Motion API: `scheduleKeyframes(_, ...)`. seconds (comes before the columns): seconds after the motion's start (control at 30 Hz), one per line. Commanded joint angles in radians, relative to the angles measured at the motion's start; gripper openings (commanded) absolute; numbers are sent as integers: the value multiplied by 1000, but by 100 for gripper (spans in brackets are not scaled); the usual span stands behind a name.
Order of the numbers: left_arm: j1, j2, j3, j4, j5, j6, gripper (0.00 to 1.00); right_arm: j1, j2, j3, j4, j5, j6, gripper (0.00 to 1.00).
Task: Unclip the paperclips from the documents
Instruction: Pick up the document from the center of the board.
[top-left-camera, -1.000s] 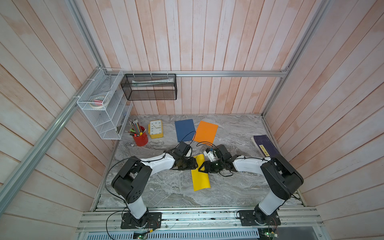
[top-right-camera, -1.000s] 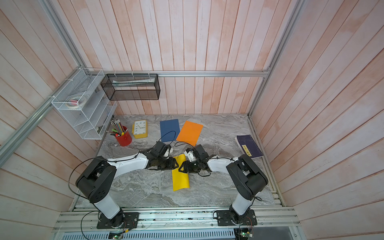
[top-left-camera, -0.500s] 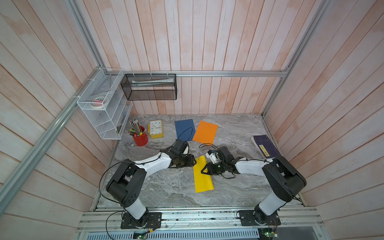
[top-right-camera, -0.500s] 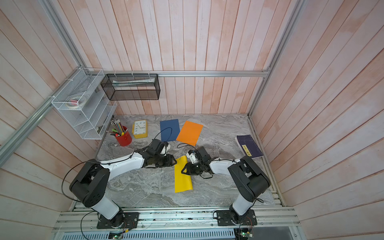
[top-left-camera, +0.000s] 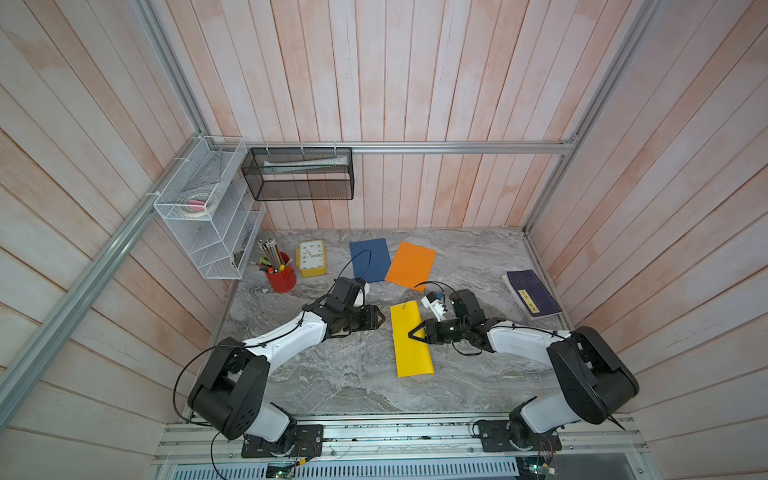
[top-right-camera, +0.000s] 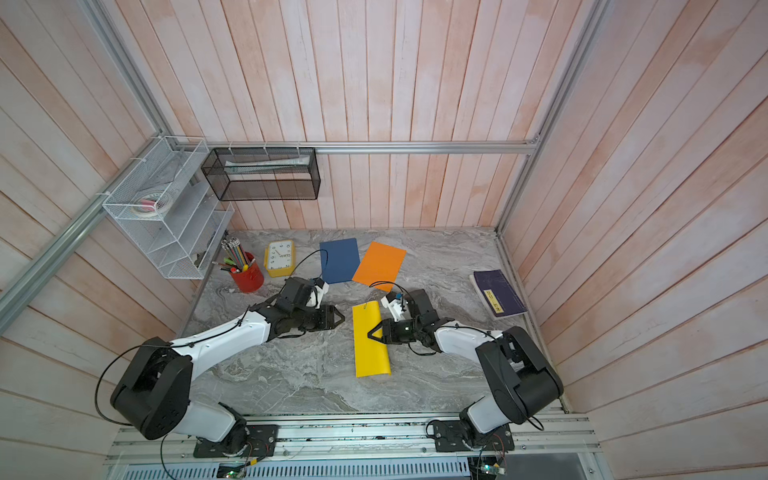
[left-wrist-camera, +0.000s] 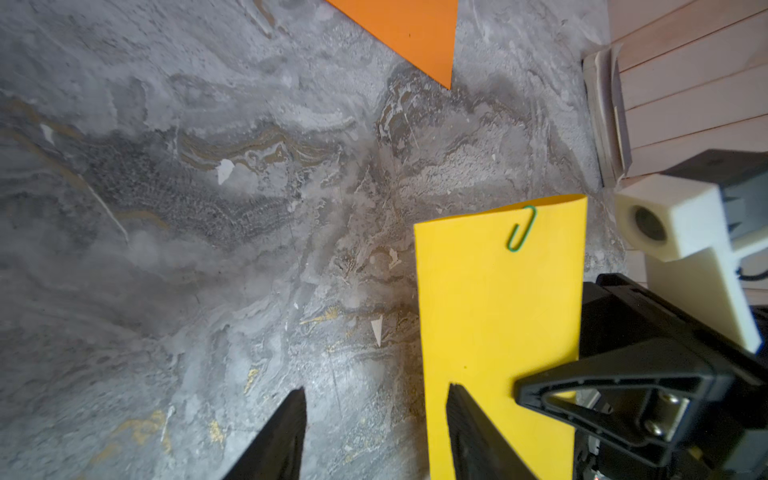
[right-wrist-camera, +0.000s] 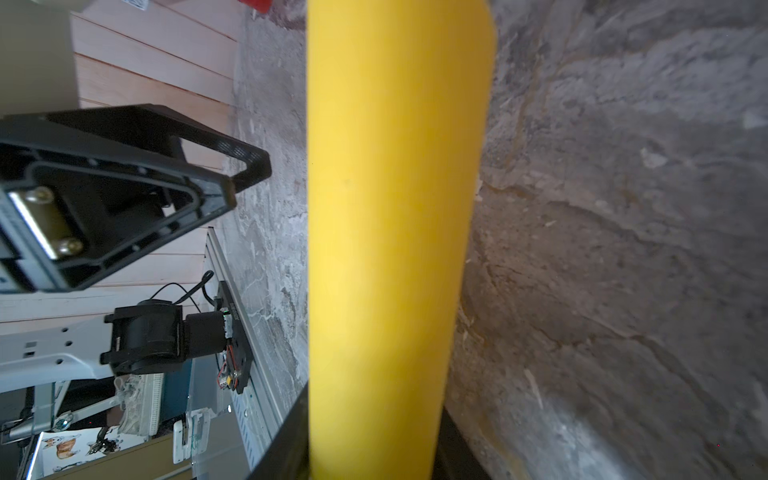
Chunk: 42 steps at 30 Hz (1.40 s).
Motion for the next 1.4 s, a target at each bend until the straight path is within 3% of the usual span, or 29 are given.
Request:
scheduleKeyframes(0.0, 9, -43, -18, 80, 39, 12, 58, -30, -70, -46, 80, -101, 16, 36)
scheduleKeyframes(0.33, 12, -57, -31, 241, 199, -7, 60, -41, -180, -101, 184, -219, 70, 36)
scheduleKeyframes(0.67, 10, -57, -37, 347, 294, -54, 60, -23, -147, -90, 288, -243, 129, 36)
scheduleKeyframes(1.37, -17, -47, -49, 385, 347, -67, 37, -7, -44, -40, 283, -226, 117, 34)
